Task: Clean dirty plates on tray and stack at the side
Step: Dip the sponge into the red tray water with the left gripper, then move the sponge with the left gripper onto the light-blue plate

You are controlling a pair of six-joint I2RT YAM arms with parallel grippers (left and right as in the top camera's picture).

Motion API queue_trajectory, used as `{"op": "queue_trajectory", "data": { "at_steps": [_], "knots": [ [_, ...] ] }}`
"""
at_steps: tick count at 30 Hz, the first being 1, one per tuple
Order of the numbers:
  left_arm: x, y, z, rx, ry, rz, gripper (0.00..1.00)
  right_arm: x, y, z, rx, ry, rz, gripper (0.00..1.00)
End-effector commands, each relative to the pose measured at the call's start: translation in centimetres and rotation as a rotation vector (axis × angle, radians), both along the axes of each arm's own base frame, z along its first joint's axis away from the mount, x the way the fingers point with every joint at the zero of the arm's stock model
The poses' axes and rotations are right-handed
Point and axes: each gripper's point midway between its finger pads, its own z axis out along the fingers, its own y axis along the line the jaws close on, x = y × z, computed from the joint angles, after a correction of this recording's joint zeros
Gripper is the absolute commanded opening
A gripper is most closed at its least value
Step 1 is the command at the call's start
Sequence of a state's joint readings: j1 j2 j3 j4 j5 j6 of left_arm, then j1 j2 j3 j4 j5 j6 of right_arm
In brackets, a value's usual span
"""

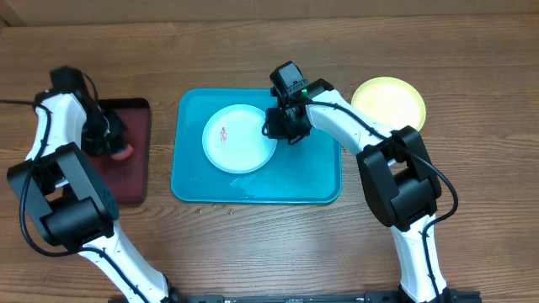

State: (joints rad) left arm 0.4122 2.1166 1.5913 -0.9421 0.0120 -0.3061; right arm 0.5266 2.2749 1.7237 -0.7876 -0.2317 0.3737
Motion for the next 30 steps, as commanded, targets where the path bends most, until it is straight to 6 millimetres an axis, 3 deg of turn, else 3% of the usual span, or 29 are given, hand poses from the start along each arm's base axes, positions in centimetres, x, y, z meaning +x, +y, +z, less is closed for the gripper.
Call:
{"op": "queue_trajectory", "data": {
  "at_steps": [1, 4, 10, 11, 14, 20, 30],
  "knots": [
    [0.3, -0.2, 0.5, 0.003, -0.010, -0.028, 0.04, -1.3, -1.1, -2.8, -0.082, 0.044, -0.020, 0.04],
    [0.9, 0.1, 3.2, 0.008, -0.024, -0.028, 0.04, -1.3, -1.0, -2.8, -0.082, 0.042, -0.019, 0.04],
    [1.5, -0.2, 10.5, 0.028, -0.081, -0.038, 0.04, -1.4, -0.3, -2.7, -0.074, 0.031, -0.009, 0.04],
    [1.6, -0.5, 10.8, 0.023, -0.088, -0.043, 0.04, -1.5, -0.1, -2.7, -0.073, 0.028, -0.004, 0.04],
    [1.8, -2.8, 10.6, -0.051, -0.097, -0.087, 0.04, -1.6, 0.7, -2.6, -0.065, 0.015, 0.011, 0.04],
    [2.7, -10.6, 9.1, -0.236, -0.130, -0.355, 0.04, -1.9, 1.7, -2.5, -0.058, -0.003, 0.031, 0.04],
    [3.9, -20.9, 8.6, -0.277, -0.141, -0.563, 0.04, -2.2, 1.5, -2.6, -0.065, 0.009, 0.031, 0.04]
  ]
}}
